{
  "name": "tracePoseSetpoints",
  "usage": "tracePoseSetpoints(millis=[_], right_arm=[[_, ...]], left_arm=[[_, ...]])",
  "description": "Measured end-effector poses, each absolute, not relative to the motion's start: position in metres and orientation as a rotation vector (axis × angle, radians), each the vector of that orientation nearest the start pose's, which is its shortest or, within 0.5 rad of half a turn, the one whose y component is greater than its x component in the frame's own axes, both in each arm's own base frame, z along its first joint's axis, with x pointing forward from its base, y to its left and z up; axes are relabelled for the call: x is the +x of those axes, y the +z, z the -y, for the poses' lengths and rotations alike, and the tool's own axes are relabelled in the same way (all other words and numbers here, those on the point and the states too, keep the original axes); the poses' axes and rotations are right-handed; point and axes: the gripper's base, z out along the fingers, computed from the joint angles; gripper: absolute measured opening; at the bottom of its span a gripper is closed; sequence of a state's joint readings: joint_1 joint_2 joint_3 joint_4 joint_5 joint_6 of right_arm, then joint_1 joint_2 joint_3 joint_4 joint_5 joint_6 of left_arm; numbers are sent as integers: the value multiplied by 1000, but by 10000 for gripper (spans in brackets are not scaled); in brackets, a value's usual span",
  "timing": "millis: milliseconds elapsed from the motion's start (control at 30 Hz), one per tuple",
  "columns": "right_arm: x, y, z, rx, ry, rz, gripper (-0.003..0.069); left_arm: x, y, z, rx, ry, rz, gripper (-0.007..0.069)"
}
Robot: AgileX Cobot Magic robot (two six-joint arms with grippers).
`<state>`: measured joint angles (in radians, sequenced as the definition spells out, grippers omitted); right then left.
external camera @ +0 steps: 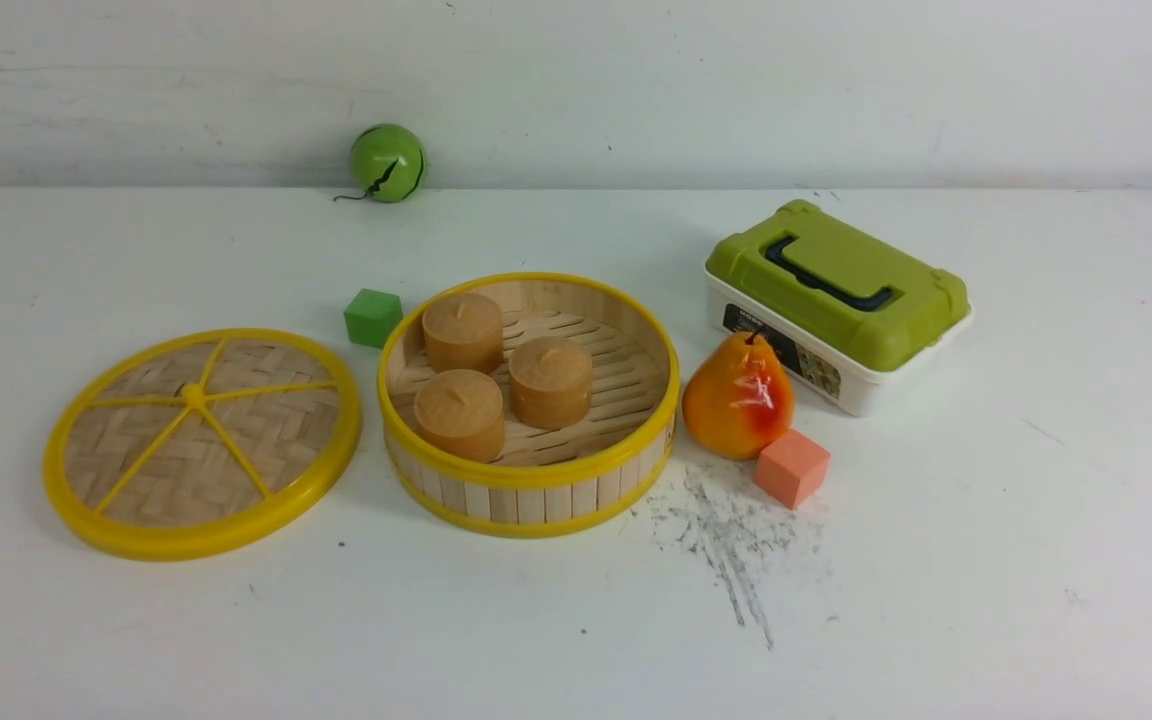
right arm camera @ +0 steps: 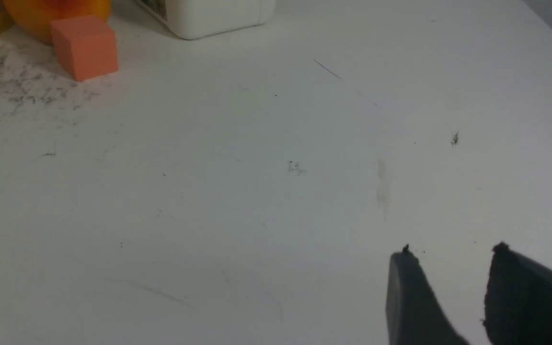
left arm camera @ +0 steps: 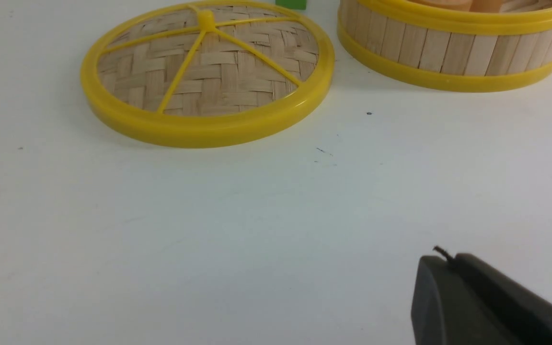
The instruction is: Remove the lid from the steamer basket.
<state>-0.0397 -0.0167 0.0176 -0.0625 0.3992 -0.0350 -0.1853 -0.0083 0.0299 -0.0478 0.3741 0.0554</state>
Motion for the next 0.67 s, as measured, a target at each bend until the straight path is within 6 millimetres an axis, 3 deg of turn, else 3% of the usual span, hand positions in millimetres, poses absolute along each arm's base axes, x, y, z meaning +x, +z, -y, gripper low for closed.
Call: tracePoseSetpoints(millis=[667], right_arm=[[51,172,4,-33,-113,-1884,240]], left_arm=[[52,170,11,196,-136,-1871,15]])
